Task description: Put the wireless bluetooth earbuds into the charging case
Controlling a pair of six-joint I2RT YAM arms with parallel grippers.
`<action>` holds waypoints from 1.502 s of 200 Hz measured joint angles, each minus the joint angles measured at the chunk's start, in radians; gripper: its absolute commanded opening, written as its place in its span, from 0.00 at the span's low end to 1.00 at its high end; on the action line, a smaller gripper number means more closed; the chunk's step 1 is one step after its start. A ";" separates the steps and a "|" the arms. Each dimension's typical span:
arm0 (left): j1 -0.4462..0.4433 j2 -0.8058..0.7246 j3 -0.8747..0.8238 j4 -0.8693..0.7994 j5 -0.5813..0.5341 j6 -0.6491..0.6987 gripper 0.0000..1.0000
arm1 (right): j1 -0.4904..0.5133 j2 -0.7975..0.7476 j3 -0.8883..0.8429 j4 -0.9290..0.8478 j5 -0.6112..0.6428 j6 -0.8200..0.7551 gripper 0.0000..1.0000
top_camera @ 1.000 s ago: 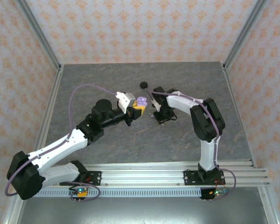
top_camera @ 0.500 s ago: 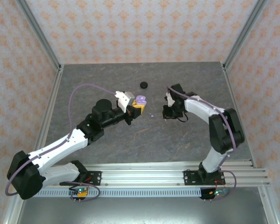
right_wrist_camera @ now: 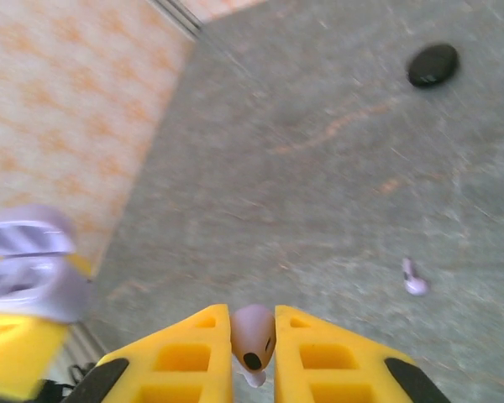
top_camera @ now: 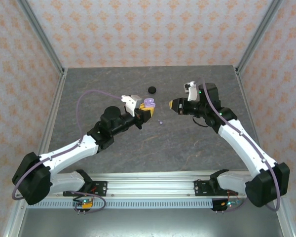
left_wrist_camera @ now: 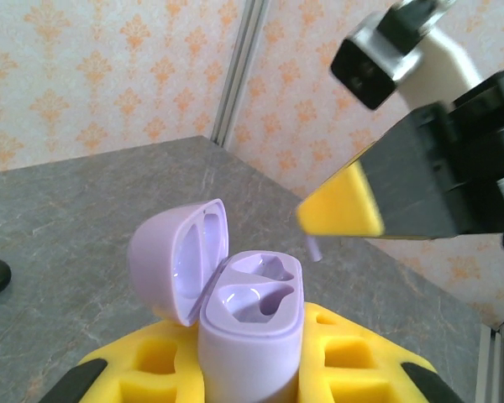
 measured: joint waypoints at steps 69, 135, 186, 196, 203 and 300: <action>-0.012 0.038 0.000 0.092 -0.007 -0.059 0.13 | 0.079 -0.051 0.010 0.114 -0.065 0.055 0.17; -0.032 0.050 0.005 0.102 -0.018 -0.069 0.13 | 0.114 -0.037 0.069 0.165 -0.071 0.066 0.17; -0.041 0.061 0.038 0.106 0.005 -0.069 0.13 | 0.132 0.003 0.089 0.164 -0.072 0.064 0.17; -0.044 0.061 0.046 0.107 0.009 -0.068 0.13 | 0.134 0.005 0.089 0.162 -0.075 0.064 0.17; -0.045 0.061 0.051 0.108 0.011 -0.068 0.13 | 0.136 0.006 0.089 0.162 -0.075 0.064 0.17; -0.052 0.061 0.056 0.107 0.032 -0.058 0.13 | 0.136 0.014 0.094 0.161 -0.075 0.061 0.17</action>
